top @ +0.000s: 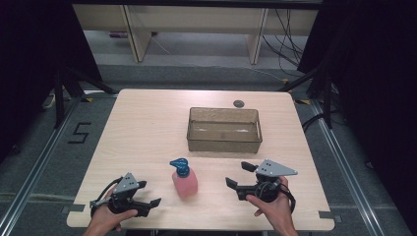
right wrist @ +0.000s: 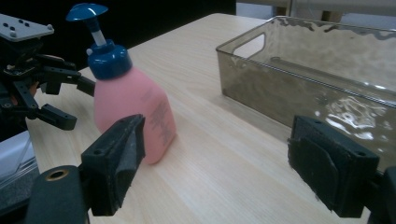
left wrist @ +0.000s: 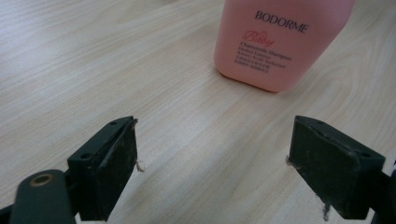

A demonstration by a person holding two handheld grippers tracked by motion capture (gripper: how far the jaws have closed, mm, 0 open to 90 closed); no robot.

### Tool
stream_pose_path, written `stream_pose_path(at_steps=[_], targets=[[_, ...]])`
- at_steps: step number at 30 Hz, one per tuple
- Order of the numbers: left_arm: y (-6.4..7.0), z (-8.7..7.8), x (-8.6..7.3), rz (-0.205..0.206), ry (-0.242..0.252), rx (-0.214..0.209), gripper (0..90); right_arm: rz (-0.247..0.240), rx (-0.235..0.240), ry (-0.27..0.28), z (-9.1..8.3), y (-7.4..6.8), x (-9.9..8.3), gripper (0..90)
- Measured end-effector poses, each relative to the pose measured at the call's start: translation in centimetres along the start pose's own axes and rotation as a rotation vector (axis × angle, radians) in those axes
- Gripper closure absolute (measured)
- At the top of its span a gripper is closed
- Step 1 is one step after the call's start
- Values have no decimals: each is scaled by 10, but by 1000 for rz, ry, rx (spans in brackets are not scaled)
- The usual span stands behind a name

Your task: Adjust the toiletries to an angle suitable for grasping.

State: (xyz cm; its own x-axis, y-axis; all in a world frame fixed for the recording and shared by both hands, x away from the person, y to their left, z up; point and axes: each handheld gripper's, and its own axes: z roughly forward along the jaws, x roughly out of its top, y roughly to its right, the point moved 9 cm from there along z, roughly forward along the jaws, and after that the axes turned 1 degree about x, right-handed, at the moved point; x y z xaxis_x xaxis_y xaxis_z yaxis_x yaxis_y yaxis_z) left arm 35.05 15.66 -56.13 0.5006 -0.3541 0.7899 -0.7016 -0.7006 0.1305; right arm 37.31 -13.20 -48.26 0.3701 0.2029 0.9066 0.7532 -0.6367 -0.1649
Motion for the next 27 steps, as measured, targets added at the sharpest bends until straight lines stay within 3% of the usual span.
stream_pose_path(at_steps=[3, 9, 15, 20, 22, 27], targets=[[1, 0, 1, -4, 5, -2, 148, -30, 1, 0, 5, -2, 3, 205], [1, 1, 1, 6, 0, -4, 148, 7, 25, -22, 9, -8, 7, 209], [0, 1, 1, 4, 4, -2, 148, -42, 39, -3, 19, -11, 15, 216], [0, 1, 1, 0, 4, -1, 148, -35, 56, -4, 28, -18, 19, 224], [0, 2, 2, 0, 16, 4, 148, -48, 82, -10, 32, -21, 20, 228], [0, 2, 3, -3, 15, 4, 148, -67, 90, -12, 38, -25, 23, 239]])
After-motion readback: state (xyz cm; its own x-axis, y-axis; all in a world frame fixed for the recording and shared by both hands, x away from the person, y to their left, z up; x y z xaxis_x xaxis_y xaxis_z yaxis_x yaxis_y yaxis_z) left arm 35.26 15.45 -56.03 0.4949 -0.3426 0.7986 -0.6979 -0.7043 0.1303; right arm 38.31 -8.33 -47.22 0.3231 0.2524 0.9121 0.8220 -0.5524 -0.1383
